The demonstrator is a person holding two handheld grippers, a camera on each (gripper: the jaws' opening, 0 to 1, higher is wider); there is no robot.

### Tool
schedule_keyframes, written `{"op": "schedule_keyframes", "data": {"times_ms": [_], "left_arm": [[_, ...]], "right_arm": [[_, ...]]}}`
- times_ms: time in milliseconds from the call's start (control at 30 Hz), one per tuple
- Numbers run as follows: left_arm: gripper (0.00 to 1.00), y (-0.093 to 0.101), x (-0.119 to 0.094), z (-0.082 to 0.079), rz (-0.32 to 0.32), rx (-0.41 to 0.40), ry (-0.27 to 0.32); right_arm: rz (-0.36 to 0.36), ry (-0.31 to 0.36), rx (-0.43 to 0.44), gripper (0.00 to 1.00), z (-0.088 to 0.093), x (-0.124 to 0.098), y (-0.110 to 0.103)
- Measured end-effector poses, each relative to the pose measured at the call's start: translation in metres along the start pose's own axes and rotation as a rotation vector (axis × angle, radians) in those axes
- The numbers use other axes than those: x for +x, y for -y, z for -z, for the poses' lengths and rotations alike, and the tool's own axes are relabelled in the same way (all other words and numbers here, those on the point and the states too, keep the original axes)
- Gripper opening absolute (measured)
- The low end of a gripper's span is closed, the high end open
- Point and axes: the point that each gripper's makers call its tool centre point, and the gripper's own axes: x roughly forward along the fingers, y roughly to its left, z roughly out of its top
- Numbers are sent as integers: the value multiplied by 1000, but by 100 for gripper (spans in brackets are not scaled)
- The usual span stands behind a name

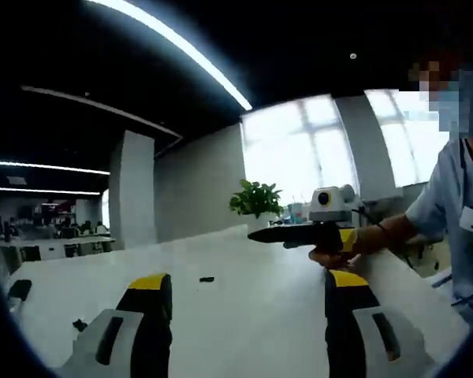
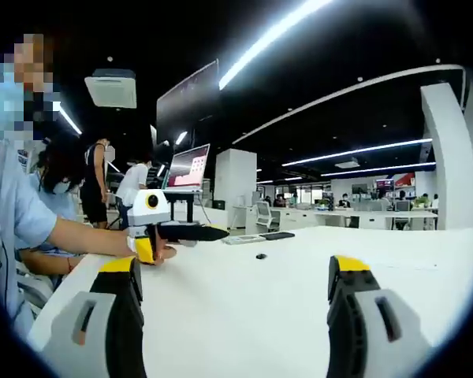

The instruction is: Snap the two parts of the plastic buckle together until the buckle closes and remains connected.

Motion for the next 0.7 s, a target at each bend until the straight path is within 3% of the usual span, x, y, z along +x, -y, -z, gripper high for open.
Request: {"op": "schedule_keyframes", "data": {"times_ms": [100,167,233,333,433,633,700], "left_arm": [[82,2,-2,-12,14,-92,55],[81,8,0,-11,27,-76,47],[79,17,3,-8,51,13,31],[64,23,3,-7,71,13,25],[63,30,4,-5,106,5,16],[74,37,9,1,121,49,-17],[86,33,10,0,100,34,-8]], "right_arm": [[-76,33,-19,100,-7,0,-19],[-99,24,-22,100,-4,1,-25],[-119,10,-33,100,-1,3,-31],[-138,5,-39,100,-1,3,-35],[-154,6,-42,100,-2,3,-39],[-152,39,-89,93,-10,-1,-38],[-157,135,-76,100,-29,-3,-39]]}}
